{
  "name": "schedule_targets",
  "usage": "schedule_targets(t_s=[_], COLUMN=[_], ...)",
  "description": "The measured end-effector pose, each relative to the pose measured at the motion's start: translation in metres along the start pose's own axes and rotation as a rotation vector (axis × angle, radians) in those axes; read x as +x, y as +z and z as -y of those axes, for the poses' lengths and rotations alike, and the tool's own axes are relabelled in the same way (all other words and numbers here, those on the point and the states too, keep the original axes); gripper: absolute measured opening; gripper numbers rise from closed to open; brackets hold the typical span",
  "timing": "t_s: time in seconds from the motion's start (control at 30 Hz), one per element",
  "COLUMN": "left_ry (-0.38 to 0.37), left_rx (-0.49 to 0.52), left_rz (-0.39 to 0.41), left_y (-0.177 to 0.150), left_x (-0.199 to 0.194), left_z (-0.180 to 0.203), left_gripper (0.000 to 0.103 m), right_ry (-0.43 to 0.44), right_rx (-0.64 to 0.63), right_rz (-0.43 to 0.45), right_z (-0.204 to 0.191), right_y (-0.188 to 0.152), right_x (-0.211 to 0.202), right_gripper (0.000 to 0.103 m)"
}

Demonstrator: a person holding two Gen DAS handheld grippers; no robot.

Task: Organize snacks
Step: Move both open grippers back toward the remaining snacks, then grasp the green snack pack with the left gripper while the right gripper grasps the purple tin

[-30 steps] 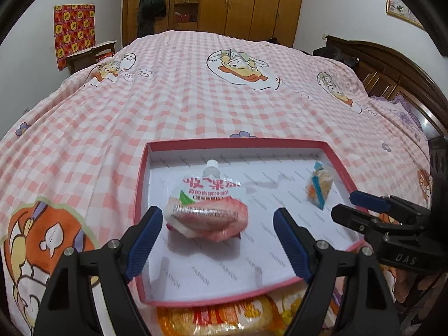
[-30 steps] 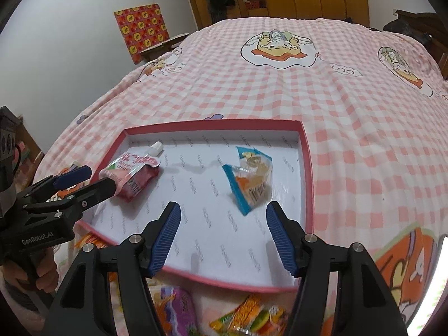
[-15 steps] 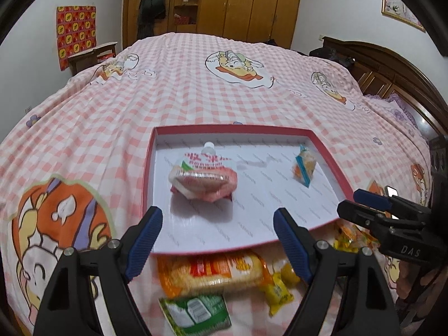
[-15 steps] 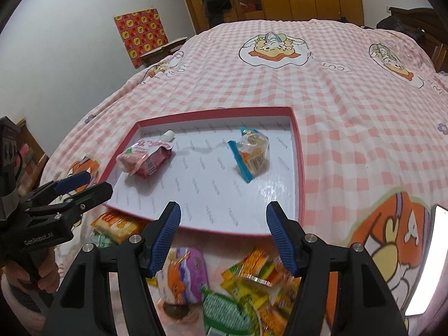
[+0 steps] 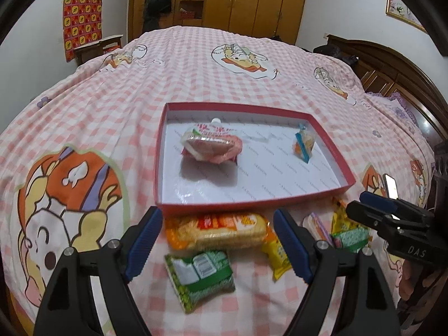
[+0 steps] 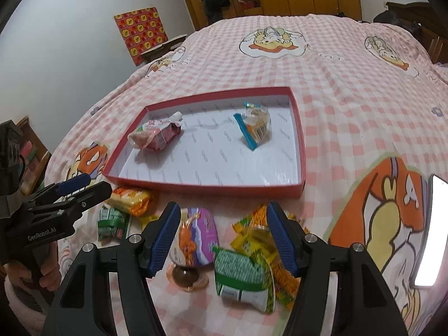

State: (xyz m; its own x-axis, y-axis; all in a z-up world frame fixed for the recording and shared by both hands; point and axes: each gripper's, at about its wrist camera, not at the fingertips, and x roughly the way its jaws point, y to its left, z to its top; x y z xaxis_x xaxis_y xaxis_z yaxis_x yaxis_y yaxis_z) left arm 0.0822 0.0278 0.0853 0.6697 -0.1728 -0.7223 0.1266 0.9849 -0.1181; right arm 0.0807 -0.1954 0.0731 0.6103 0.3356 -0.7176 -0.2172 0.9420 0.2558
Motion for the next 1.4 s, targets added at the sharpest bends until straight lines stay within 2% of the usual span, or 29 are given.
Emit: schedule_targets(t_s=[0.67, 1.1, 1.27, 1.4], left_ry=[0.007, -0.006, 0.035, 0.042], left_rx=[-0.060, -0.047, -0.035, -0.044], left_rz=[-0.046, -0.074, -0.062, -0.064], left_y=[-0.048, -0.056, -0.057, -0.057], left_x=[-0.015, 0.002, 0.010, 0.016], left_z=[-0.022, -0.009, -0.005, -0.008], left_gripper=[0.085, 0.085, 0.085, 0.078], right_ry=[0.016, 0.019, 0.022, 0.025], right_rx=[0.082, 0.076, 0.072, 0.069], right_rz=[-0.022, -0.025, -0.023, -0.025], right_z=[0.015, 0.015, 0.015, 0.014], right_y=[-0.035, -0.044, -0.045, -0.046], right_x=[-0.009, -0.010, -0.010, -0.010], right_gripper=[0.065, 0.065, 0.065, 0.065])
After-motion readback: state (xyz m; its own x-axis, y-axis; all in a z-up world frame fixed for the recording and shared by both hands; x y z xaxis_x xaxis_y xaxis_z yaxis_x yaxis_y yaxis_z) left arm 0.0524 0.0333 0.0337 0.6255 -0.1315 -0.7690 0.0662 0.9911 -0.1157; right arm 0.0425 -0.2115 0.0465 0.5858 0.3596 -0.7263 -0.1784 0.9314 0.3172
